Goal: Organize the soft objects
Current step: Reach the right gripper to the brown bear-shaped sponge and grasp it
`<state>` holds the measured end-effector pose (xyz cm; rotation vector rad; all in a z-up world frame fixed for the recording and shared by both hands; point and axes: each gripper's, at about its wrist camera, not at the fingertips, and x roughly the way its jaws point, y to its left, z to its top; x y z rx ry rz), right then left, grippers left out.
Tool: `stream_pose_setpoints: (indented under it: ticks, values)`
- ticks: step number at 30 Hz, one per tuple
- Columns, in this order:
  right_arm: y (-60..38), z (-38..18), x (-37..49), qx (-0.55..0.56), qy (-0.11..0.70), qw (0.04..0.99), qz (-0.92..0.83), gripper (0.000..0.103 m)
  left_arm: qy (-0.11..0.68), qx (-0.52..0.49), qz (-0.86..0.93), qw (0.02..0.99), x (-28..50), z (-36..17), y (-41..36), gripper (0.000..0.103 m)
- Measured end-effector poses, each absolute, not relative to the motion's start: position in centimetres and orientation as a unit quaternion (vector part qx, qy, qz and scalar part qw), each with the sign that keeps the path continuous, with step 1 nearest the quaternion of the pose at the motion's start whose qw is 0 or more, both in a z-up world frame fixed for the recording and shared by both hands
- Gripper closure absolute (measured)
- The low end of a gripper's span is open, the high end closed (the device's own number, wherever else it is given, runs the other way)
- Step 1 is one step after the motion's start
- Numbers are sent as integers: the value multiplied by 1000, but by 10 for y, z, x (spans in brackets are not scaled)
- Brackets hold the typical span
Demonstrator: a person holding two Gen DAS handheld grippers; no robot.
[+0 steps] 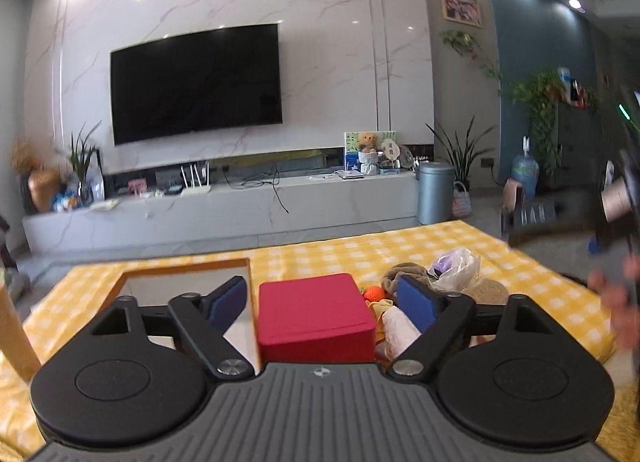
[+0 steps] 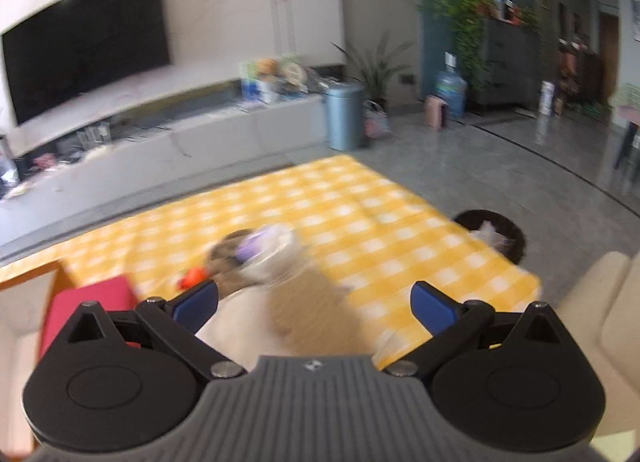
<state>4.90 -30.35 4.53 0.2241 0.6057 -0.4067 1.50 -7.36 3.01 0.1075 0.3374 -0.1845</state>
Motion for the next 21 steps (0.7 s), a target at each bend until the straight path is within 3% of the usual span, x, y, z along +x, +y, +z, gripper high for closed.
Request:
stream_pose_setpoints:
  ticks: [5,11,21]
  values:
    - [-349,38,84,133,312,913,-227,3,209,62,-91,972,33,18,-99,0]
    - [-370,-25,104,163,383,890,-186,3,236,107,-133,957,40,-4,-125,0]
    - [-339,-54,135,64,445,881,-151,3,262,85,-174,946,52,-24,-134,0]
